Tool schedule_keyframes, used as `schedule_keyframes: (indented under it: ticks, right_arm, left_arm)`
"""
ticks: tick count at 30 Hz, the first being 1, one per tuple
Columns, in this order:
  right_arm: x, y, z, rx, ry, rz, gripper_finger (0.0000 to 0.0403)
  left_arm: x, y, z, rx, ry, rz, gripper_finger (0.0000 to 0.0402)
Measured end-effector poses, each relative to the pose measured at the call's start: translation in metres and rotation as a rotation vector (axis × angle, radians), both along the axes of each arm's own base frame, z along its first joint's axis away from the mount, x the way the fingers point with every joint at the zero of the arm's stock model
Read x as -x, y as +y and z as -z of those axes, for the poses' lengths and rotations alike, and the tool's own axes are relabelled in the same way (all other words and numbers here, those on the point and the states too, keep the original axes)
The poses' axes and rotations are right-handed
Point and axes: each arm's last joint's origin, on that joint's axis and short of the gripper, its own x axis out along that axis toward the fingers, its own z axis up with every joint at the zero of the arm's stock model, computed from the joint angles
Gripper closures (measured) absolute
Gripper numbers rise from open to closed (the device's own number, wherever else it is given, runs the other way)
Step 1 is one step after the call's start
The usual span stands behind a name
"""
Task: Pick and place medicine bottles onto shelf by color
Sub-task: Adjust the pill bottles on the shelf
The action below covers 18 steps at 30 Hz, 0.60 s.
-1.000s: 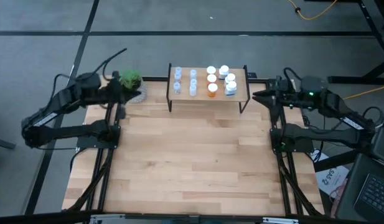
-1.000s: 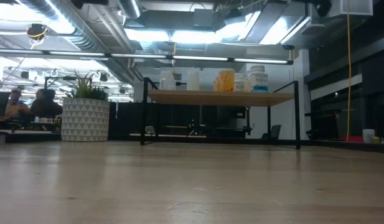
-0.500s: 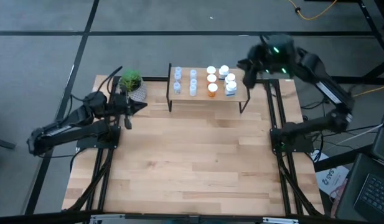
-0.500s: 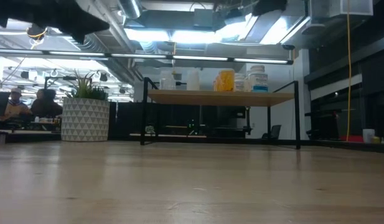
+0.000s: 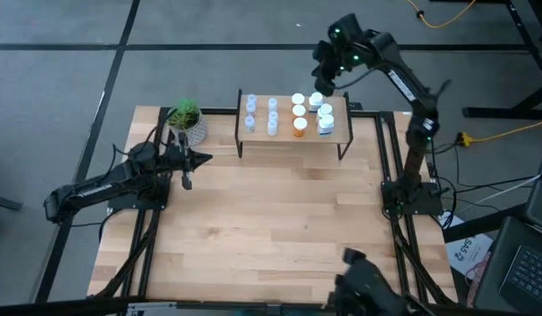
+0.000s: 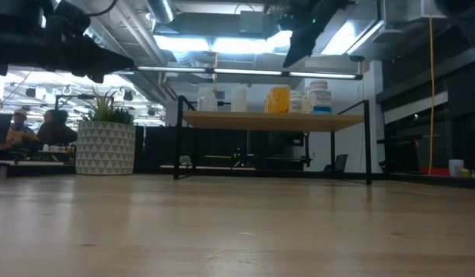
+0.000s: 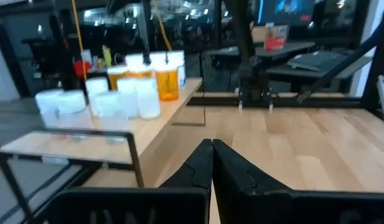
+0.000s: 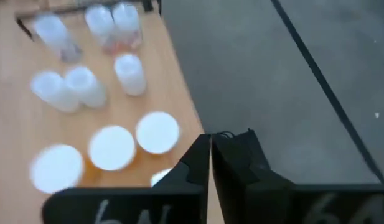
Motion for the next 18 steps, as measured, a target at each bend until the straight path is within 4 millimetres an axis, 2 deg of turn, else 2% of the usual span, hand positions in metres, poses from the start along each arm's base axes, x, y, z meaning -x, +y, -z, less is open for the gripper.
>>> schedule_keyframes:
  ticks: [4, 8, 13, 18]
  right_arm:
    - [-0.012, -0.013, 0.02, 0.008, 0.11, -0.11, 0.0397]
    - [-0.019, -0.021, 0.038, -0.028, 0.168, -0.144, 0.0396]
    - [-0.022, -0.021, 0.04, -0.027, 0.171, -0.153, 0.0398]
    - [-0.025, -0.016, 0.041, -0.038, 0.182, -0.168, 0.0398]
  left_arm:
    - [0.0, -0.001, 0.012, -0.039, 0.006, 0.029, 0.0401]
    - [-0.001, -0.001, 0.023, -0.031, 0.024, 0.033, 0.0401]
    - [-0.002, 0.0, 0.033, -0.05, 0.035, 0.039, 0.0401]
    - [-0.002, -0.002, 0.032, -0.053, 0.025, 0.077, 0.0401]
